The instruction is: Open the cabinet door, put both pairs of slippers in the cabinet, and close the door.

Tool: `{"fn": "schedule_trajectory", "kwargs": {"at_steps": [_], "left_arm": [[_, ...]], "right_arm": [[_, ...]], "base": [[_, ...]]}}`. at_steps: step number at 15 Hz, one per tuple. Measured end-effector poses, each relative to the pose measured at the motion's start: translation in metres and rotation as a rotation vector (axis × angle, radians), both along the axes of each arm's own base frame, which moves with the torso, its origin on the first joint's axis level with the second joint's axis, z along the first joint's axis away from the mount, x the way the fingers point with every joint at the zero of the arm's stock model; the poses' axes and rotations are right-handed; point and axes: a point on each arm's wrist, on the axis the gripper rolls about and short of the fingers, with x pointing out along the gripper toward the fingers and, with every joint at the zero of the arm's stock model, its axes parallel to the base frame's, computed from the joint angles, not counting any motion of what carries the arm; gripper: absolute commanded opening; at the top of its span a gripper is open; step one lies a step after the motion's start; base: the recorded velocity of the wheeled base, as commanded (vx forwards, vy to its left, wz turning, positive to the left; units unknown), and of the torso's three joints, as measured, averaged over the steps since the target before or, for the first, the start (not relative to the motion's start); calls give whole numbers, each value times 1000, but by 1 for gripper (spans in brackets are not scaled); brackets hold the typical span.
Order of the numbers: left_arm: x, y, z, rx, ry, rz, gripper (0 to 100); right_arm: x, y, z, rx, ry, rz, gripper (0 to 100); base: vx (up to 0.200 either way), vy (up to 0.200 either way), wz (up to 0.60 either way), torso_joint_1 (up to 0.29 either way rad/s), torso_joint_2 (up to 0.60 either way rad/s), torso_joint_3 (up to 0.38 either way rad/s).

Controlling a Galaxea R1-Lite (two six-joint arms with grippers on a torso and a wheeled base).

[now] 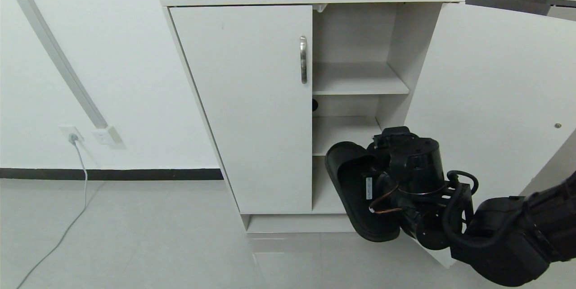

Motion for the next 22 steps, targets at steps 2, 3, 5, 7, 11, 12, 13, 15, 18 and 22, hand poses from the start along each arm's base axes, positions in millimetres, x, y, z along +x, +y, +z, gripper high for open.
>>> {"fn": "schedule_trajectory", "kwargs": {"at_steps": [2,3,5,7,11,12,13,15,18,22], "left_arm": [[-2,1,-28,9,0,54,0],[-2,1,-37,29,-10,56,0],[1,0,-53,62,-66,-26,0],[4,-4,-65,67,-67,-207,0],[5,-7,-74,66,-31,-370,0],[5,-7,-74,67,-32,-370,0],[5,-7,-74,65,-32,-370,0],[5,-7,-74,62,-33,-368,0],[5,-7,-74,64,-33,-368,0],[5,-7,-74,64,-33,-367,0]], "right_arm": [[0,1,-1,-2,2,1,0],[0,1,-2,-4,4,0,0],[1,1,-4,-3,8,1,0],[1,2,-6,0,15,3,0],[4,8,-10,14,1,11,0],[6,10,-10,18,-5,12,0],[11,14,-10,23,-12,7,0],[27,25,-3,45,-53,-34,0],[40,38,0,48,-101,-123,0],[37,43,-6,38,-92,-112,0]], "base": [[0,0,0,0,0,0],[0,0,0,0,0,0],[0,0,0,0,0,0],[0,0,0,0,0,0],[0,0,0,0,0,0],[0,0,0,0,0,0],[0,0,0,0,0,0],[0,0,0,0,0,0],[0,0,0,0,0,0],[0,-200,0,5,6,2]]}}
